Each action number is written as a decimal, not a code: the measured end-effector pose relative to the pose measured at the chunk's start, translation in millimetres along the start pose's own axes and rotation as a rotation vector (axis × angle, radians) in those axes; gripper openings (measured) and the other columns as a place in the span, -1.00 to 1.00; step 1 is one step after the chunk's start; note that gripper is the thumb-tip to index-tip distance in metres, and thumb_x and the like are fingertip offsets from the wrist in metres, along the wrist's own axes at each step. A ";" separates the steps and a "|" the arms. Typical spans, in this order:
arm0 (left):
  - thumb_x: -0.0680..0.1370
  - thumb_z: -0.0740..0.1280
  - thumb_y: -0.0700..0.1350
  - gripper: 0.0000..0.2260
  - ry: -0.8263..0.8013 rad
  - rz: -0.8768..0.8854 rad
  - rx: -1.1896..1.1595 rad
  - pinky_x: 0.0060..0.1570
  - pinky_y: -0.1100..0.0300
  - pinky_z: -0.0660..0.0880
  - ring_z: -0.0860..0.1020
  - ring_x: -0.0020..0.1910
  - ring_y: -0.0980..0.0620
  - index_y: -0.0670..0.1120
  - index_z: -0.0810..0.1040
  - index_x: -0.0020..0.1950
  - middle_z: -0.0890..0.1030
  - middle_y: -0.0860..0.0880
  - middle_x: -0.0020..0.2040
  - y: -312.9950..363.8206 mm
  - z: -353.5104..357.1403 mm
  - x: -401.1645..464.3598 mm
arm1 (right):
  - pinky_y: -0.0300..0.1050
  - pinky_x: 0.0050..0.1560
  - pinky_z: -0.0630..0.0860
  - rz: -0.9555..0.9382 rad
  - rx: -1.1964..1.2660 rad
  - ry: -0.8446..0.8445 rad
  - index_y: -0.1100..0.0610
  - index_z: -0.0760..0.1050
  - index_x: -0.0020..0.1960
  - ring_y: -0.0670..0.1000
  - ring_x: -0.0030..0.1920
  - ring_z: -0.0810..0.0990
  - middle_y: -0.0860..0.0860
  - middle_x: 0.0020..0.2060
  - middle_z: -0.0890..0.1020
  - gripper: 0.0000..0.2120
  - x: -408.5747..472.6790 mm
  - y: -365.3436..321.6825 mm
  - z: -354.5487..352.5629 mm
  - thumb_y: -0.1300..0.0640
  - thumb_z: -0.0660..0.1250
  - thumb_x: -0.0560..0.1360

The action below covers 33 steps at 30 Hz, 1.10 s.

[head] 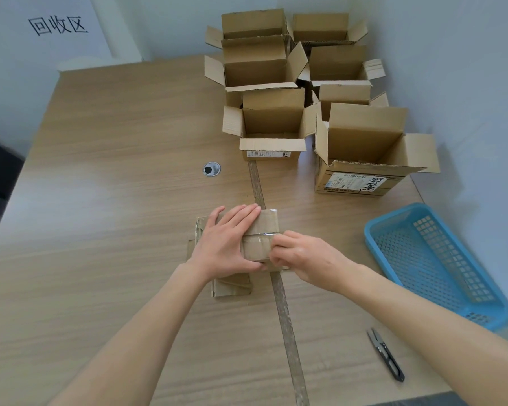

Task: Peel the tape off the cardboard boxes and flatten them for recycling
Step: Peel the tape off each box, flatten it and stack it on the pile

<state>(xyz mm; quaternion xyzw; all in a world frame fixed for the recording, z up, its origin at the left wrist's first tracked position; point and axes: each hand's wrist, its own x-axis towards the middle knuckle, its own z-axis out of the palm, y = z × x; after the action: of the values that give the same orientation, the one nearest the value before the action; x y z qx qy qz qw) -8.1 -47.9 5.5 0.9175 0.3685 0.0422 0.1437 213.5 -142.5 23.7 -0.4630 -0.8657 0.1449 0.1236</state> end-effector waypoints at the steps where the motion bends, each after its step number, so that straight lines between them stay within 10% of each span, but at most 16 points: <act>1: 0.29 0.43 0.44 0.07 -0.009 0.003 0.004 0.58 -0.08 -0.08 0.11 0.61 0.13 0.02 0.12 0.66 0.16 0.15 0.63 -0.5 -0.5 -0.2 | 0.03 -0.23 0.52 -0.018 0.030 -0.028 0.11 0.45 -0.11 0.01 -0.07 0.41 -0.02 -0.07 0.47 -0.80 2.4 2.3 -2.0 0.39 0.31 0.50; 8: 0.27 0.43 0.48 0.11 -0.031 0.012 0.002 0.58 -0.07 -0.11 0.06 0.62 0.15 0.03 0.09 0.66 0.13 0.16 0.64 -2.7 -1.6 -0.4 | 0.01 -0.05 0.50 -0.091 0.118 -0.202 0.13 0.51 -0.06 0.01 -0.03 0.45 -0.01 0.01 0.49 -0.93 8.4 12.0 -17.3 0.25 0.33 0.59; 16: 0.31 0.38 0.49 0.08 -0.019 0.015 0.031 0.58 -0.10 -0.09 0.03 0.62 0.15 0.03 0.08 0.67 0.12 0.15 0.64 0.2 -0.3 -0.6 | -0.22 0.09 0.60 0.305 0.471 -0.010 0.02 0.56 -0.02 -0.13 0.02 0.60 -0.15 -0.03 0.56 -0.74 -12.6 9.3 -7.2 -0.09 0.53 0.45; 23: 0.29 0.46 0.41 0.04 0.008 0.072 -0.022 0.58 -0.08 -0.03 0.14 0.60 0.13 0.00 0.19 0.64 0.24 0.11 0.61 -3.5 0.9 -0.3 | -0.05 -0.14 0.60 0.409 0.544 0.144 0.02 0.57 -0.20 -0.09 -0.21 0.65 -0.16 -0.29 0.64 -0.79 -12.4 7.5 12.6 0.23 0.57 0.41; 33: 0.27 0.45 0.38 -0.01 0.019 0.185 -0.051 0.55 0.03 0.05 0.29 0.54 0.08 -0.01 0.28 0.61 0.36 0.08 0.55 -17.5 0.2 -1.8 | -0.12 0.04 0.65 0.565 0.658 0.155 0.09 0.48 -0.13 -0.12 -0.04 0.70 -0.03 -0.12 0.66 -0.81 0.8 35.6 -6.1 0.27 0.46 0.52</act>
<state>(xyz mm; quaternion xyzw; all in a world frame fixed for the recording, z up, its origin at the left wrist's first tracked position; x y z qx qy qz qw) -21.1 -37.2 0.2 0.9433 0.2822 0.0731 0.1589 242.5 -122.2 16.4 -0.6269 -0.6010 0.4059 0.2847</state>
